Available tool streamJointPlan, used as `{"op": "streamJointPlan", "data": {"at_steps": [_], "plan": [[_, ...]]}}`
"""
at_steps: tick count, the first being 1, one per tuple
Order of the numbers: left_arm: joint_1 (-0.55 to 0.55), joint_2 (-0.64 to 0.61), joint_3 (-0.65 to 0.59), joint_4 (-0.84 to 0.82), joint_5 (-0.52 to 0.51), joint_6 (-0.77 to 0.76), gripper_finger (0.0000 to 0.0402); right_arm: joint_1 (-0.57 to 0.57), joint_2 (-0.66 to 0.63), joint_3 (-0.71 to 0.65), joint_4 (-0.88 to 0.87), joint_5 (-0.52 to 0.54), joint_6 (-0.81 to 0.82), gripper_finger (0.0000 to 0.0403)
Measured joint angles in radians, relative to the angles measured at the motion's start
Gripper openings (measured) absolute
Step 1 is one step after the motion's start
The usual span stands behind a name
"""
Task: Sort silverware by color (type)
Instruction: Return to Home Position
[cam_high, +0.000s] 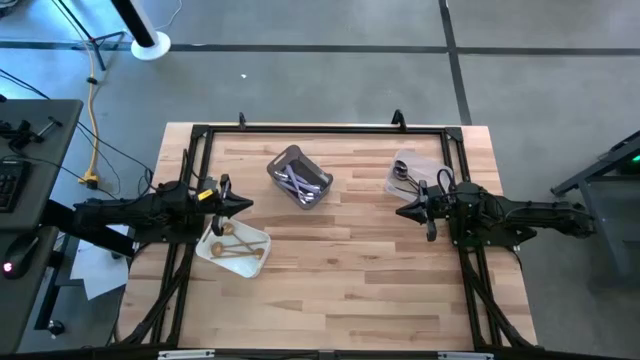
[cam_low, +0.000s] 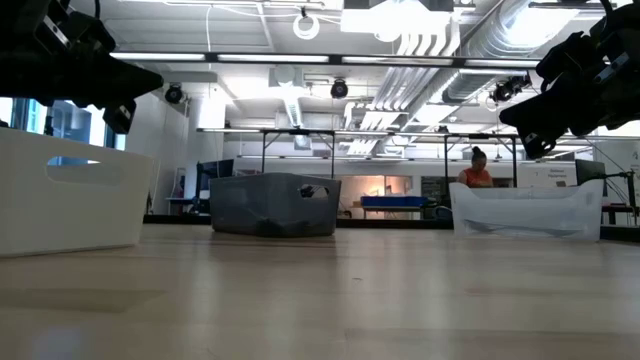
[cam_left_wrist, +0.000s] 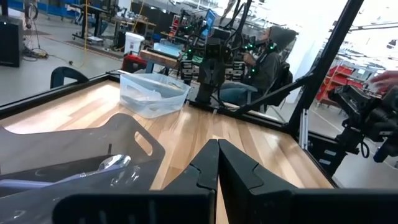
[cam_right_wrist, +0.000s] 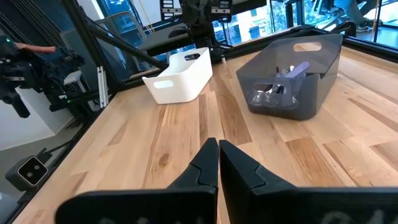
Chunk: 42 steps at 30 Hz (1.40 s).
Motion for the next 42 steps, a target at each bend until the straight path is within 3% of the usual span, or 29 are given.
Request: {"op": "streamJointPlan", "data": {"at_steps": [30,37,42], "plan": [[-0.012,0.0,-0.002,0.0,0.0,-0.002,0.0001,0.0,0.0,0.0,0.0,0.0,0.0,0.0],[-0.043,0.0,-0.002,0.001,0.0,0.345,0.0001,0.0,0.0,-0.001,0.0,0.0,0.0,0.0],[-0.042,0.0,-0.002,0.001,0.0,0.388,0.0001,0.0,0.0,-0.001,0.0,0.0,0.0,0.0]]}}
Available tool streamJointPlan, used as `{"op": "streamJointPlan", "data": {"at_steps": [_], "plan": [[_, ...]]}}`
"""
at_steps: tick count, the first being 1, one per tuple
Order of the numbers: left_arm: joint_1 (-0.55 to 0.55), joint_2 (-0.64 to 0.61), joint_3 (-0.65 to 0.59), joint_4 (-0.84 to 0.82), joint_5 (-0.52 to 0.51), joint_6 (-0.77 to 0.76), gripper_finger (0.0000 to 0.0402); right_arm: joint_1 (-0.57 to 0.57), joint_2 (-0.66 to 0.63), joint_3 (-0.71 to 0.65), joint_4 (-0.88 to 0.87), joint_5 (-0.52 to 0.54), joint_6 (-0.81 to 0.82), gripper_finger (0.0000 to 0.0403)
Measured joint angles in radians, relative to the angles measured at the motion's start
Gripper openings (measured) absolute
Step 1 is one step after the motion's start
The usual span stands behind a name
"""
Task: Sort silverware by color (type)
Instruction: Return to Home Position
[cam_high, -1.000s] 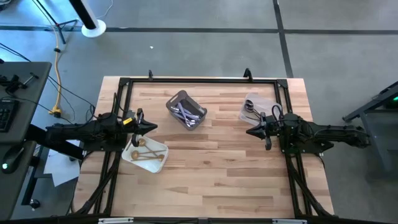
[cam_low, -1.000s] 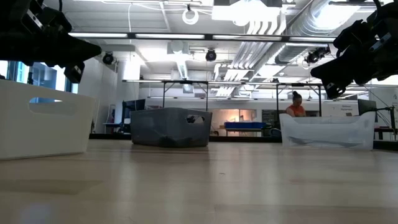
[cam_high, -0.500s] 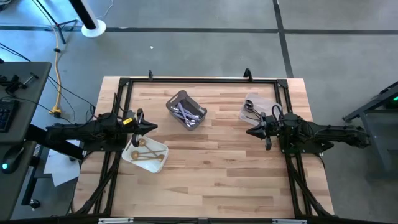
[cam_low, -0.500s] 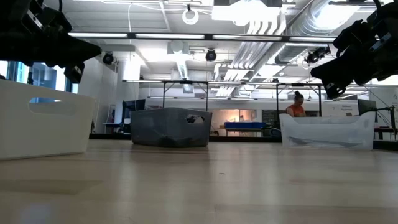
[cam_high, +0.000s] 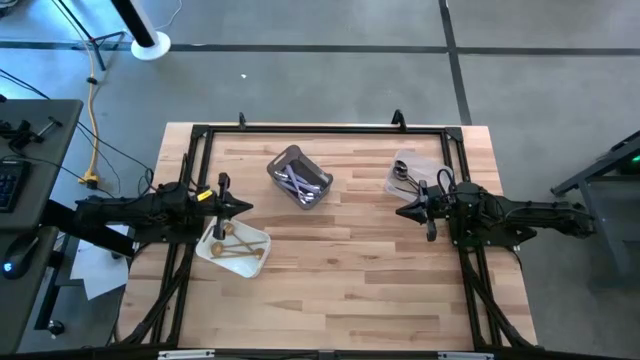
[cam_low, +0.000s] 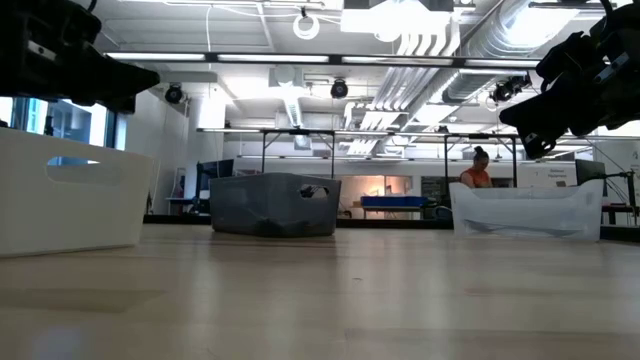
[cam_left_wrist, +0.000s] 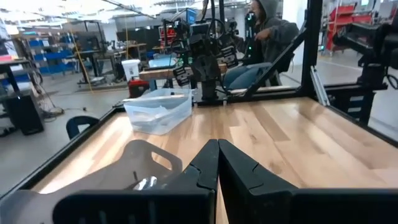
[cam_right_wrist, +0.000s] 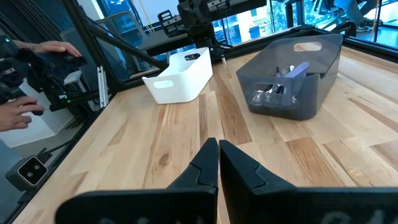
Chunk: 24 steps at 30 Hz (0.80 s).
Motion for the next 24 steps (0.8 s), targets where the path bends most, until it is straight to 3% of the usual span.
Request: {"op": "streamJointPlan", "data": {"at_steps": [24], "plan": [[0.0,0.031,0.0,-0.001,0.0,-0.074,0.0001,0.0,0.0,0.0,0.0,0.0,0.0,0.0]]}}
